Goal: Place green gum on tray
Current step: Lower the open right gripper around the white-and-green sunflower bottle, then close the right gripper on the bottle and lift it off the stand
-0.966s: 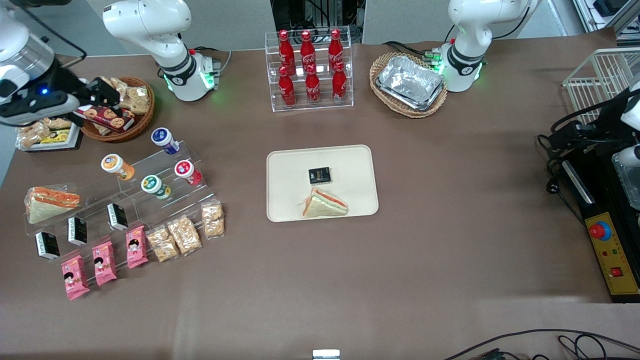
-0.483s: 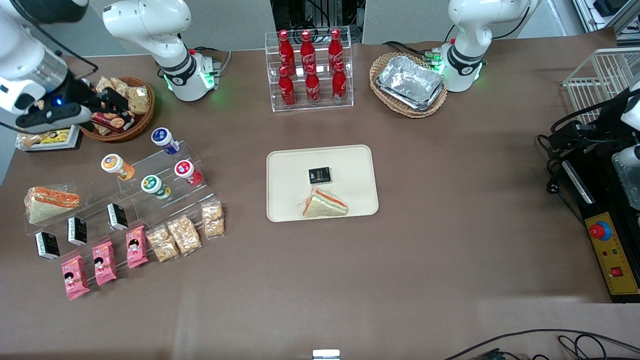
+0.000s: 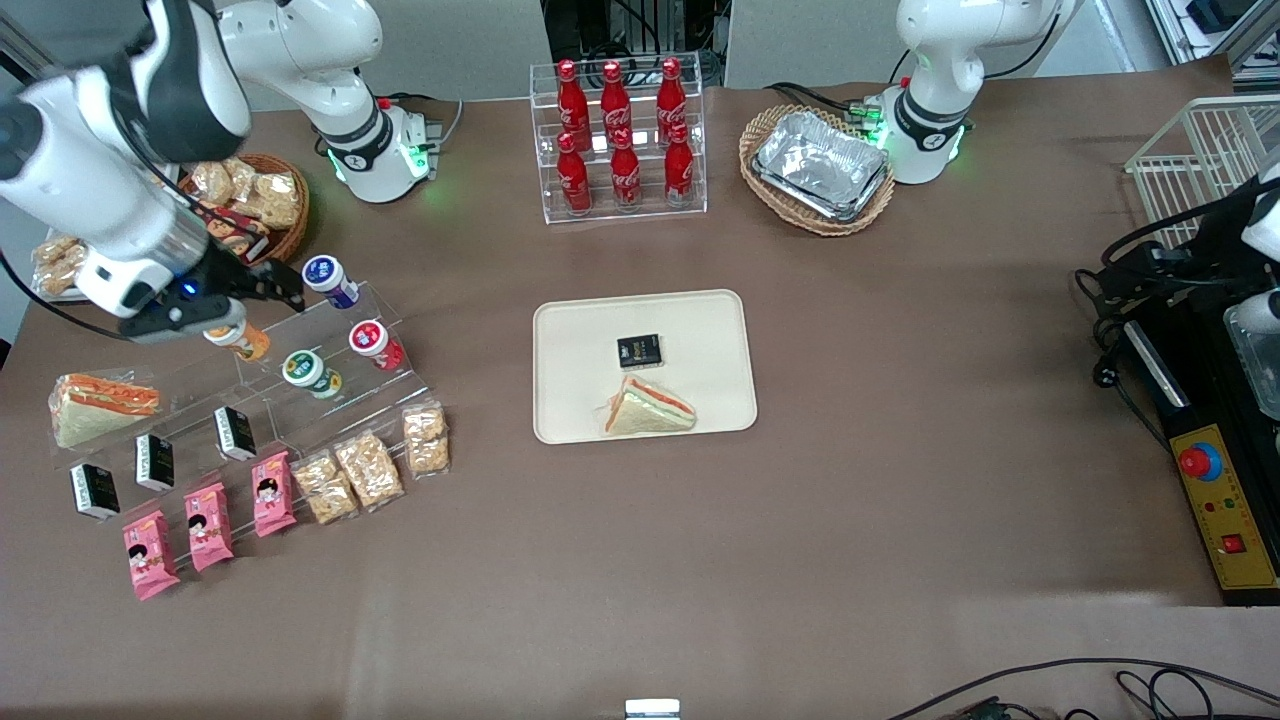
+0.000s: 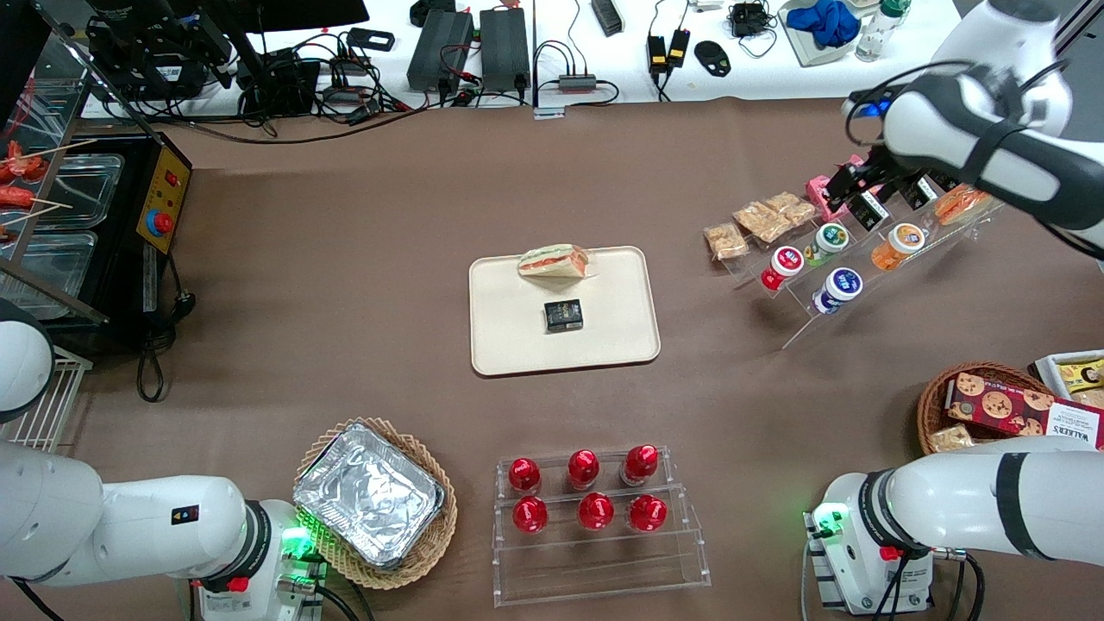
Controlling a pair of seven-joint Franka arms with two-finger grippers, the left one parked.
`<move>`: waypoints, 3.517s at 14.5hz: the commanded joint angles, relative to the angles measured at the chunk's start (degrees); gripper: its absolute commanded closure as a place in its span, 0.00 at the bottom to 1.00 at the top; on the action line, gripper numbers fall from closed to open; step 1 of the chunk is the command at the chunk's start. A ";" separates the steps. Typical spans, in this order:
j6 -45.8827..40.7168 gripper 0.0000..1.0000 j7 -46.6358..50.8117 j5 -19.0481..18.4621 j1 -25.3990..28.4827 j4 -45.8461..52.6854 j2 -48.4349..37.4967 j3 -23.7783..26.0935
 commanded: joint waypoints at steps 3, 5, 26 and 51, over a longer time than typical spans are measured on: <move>10.03 0.00 -0.92 0.40 0.02 -3.68 5.48 -0.10; 11.79 0.00 -1.63 0.40 -0.33 -3.68 7.24 -0.19; 18.83 0.08 -6.29 -0.13 -2.89 -4.29 15.86 -0.28; -14.71 0.61 -4.19 1.01 -1.31 19.59 9.44 1.38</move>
